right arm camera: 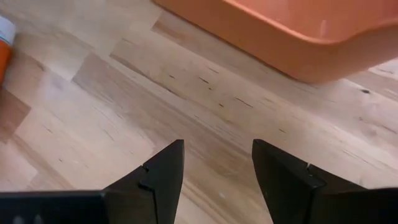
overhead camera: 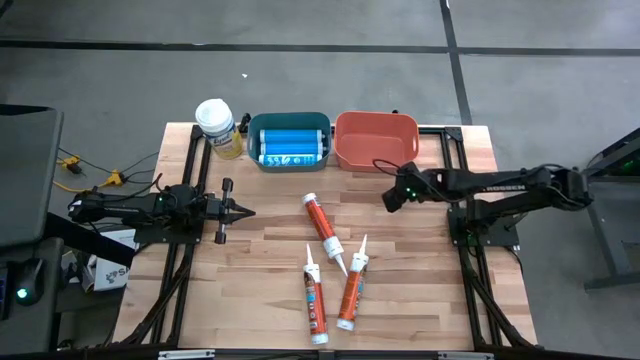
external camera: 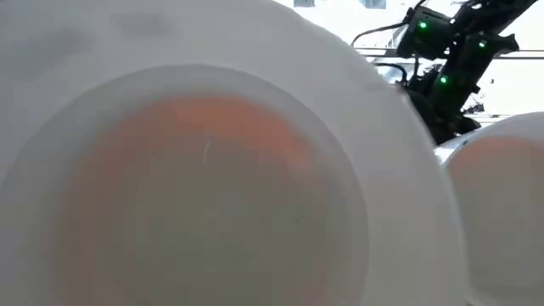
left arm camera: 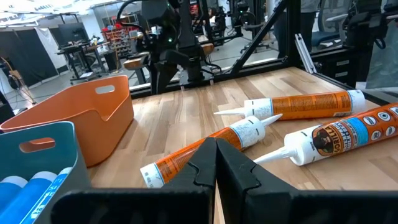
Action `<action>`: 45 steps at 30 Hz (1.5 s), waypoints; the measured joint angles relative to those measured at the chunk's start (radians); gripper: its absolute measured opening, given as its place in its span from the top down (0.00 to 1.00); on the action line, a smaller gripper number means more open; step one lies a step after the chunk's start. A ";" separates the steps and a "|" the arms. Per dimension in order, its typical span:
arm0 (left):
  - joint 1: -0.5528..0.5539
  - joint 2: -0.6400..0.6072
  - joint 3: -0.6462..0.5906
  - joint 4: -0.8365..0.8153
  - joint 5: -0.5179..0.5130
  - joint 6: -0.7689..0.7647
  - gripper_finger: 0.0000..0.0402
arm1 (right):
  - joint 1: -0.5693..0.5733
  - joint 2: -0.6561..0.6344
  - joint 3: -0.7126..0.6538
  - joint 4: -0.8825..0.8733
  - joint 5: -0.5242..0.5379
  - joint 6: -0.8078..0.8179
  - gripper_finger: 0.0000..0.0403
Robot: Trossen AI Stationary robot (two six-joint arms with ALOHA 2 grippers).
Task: Pick & place silicon tubes, Sealant and Lysol wipes
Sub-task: Put the right orange sealant into the orange bin
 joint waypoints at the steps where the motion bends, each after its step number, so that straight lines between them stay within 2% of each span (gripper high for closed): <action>1: 0.000 0.000 0.000 0.000 0.000 0.000 1.00 | 0.001 0.012 0.019 -0.022 -0.004 -0.001 0.54; 7: 0.000 0.000 0.000 0.000 0.000 0.000 1.00 | 0.044 0.112 0.179 -0.170 -0.017 -0.059 0.54; 12: 0.000 0.000 0.000 0.000 0.000 0.000 1.00 | 0.090 0.213 0.305 -0.228 -0.051 -0.068 0.54; 18: 0.000 0.000 0.000 0.000 0.000 0.000 1.00 | 0.201 0.307 0.380 -0.272 -0.128 -0.037 0.54; 23: 0.000 0.000 0.000 0.000 0.000 0.000 1.00 | 0.338 0.333 0.385 -0.273 -0.209 0.149 0.54; 30: 0.000 0.000 0.000 0.000 0.000 0.000 1.00 | 0.546 0.351 0.385 -0.268 -0.227 0.456 0.54; 35: 0.000 0.000 0.000 0.000 0.000 0.000 1.00 | 0.646 0.437 0.385 -0.154 -0.309 0.613 0.53; 39: 0.000 0.000 0.000 0.000 0.000 0.000 1.00 | 0.686 0.527 0.440 -0.078 -0.343 0.651 0.47; 45: 0.000 0.000 0.000 0.000 0.000 0.000 1.00 | 0.703 0.630 0.576 -0.099 -0.305 0.677 0.33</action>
